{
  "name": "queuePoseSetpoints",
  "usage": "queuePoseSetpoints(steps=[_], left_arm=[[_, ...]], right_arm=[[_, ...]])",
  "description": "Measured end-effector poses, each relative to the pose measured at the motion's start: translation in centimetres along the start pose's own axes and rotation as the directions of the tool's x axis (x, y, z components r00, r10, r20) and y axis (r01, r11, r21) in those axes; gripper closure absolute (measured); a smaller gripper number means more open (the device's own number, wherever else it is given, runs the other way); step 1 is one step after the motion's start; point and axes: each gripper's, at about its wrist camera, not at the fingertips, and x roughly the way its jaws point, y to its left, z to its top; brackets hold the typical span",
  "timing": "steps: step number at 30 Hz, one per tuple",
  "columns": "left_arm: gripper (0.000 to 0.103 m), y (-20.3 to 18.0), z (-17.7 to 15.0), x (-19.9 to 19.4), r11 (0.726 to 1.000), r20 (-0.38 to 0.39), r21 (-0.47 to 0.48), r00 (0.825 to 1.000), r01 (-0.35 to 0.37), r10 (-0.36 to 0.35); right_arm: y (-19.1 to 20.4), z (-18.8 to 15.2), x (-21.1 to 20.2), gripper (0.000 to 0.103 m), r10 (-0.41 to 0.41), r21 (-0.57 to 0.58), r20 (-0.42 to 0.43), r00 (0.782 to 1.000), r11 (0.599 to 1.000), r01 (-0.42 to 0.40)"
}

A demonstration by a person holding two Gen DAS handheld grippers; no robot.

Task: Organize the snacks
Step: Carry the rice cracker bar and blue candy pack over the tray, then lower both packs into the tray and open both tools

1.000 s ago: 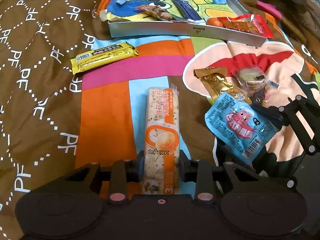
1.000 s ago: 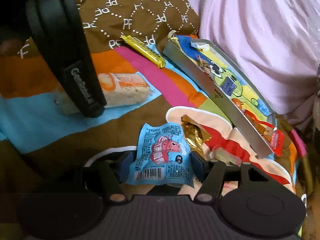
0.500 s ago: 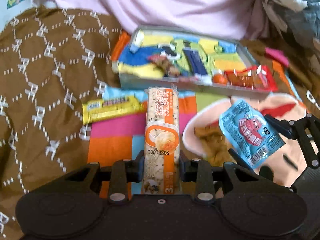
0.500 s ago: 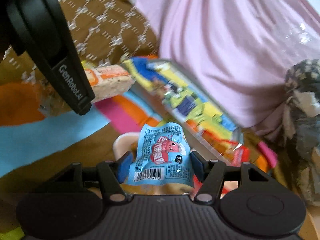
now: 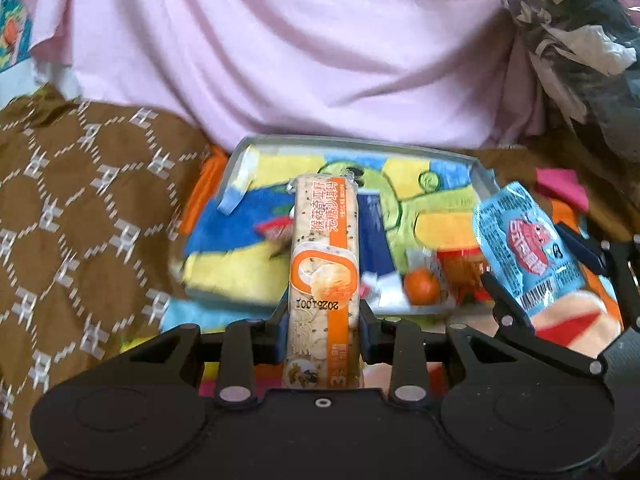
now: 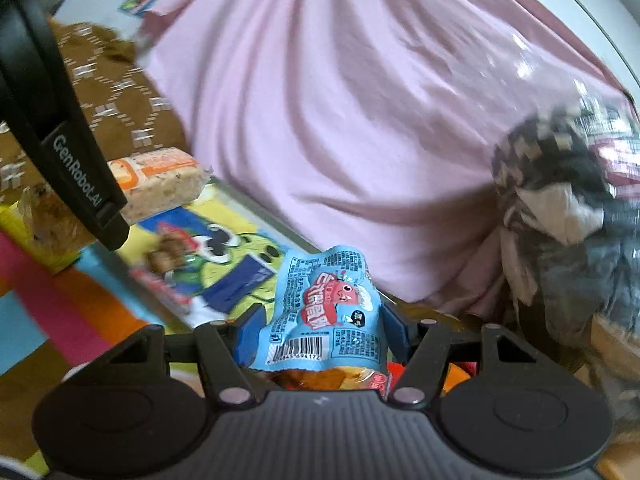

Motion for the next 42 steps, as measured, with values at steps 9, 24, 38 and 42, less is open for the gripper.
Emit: queuePoseSetpoints(steps=[9, 24, 38, 42], left_arm=[[0.069, -1.6, 3.3, 7.1, 0.998, -0.021, -0.055, 0.999, -0.03, 0.029], [0.068, -2.4, 3.3, 12.9, 0.992, -0.064, -0.08, 0.994, -0.093, 0.088], [0.049, -2.5, 2.9, 12.8, 0.991, -0.061, -0.1, 0.994, -0.094, 0.088], [0.033, -2.5, 3.1, 12.4, 0.99, -0.043, -0.101, 0.995, -0.094, 0.09]], right_arm=[[-1.7, -2.4, 5.2, 0.036, 0.075, 0.185, -0.054, 0.996, 0.981, -0.064], [-1.4, -4.5, 7.8, 0.034, 0.147, 0.291, -0.058, 0.987, 0.948, -0.124], [-1.9, -4.6, 7.9, 0.019, 0.154, 0.322, -0.041, 0.987, 0.937, -0.133], [-2.1, -4.6, 7.8, 0.014, 0.158, 0.332, -0.031, 0.987, 0.933, -0.139]])
